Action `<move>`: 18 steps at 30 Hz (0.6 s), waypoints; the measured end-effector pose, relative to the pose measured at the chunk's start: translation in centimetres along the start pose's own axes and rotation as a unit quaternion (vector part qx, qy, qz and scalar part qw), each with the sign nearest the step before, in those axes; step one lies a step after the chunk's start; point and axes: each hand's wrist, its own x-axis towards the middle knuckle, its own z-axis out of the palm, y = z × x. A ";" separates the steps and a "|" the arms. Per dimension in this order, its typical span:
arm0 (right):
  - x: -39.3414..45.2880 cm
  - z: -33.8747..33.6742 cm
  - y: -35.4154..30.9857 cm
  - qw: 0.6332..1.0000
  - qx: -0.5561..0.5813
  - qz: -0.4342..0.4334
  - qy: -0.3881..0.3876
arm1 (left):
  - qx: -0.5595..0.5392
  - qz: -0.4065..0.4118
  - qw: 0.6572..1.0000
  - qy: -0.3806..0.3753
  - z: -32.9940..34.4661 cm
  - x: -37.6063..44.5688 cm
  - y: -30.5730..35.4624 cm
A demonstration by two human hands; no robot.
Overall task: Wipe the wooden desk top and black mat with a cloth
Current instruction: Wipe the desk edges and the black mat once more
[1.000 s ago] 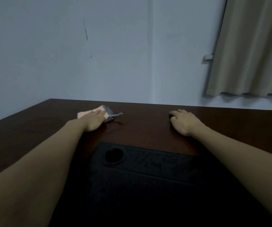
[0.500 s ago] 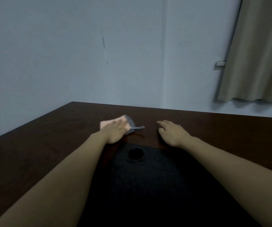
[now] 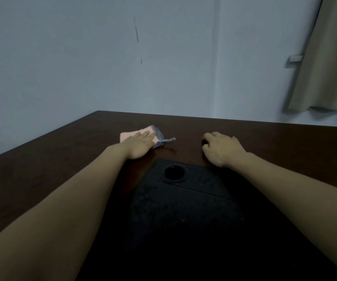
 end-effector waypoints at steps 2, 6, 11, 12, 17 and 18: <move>0.8 -0.2 0.3 1.000 0.000 -0.014 -0.012 | 0.007 0.011 1.000 0.005 0.0 0.6 0.8; 1.6 -0.4 0.6 0.997 0.017 -0.044 -0.057 | 0.053 0.035 0.998 0.017 0.8 -0.8 0.7; 2.7 -0.3 -0.8 0.995 0.029 -0.047 -0.088 | 0.095 0.051 0.994 -0.033 1.5 -0.7 -0.1; 3.5 -0.7 -1.4 0.994 0.027 -0.045 -0.092 | 0.081 0.046 0.995 -0.041 1.4 -0.4 0.0; 7.2 -1.6 -4.2 0.994 0.040 -0.052 -0.090 | 0.023 0.010 0.997 -0.066 0.1 2.0 0.9; 8.0 -1.4 -4.5 0.994 0.044 -0.050 -0.085 | 0.007 0.001 0.998 -0.069 -0.1 2.8 1.0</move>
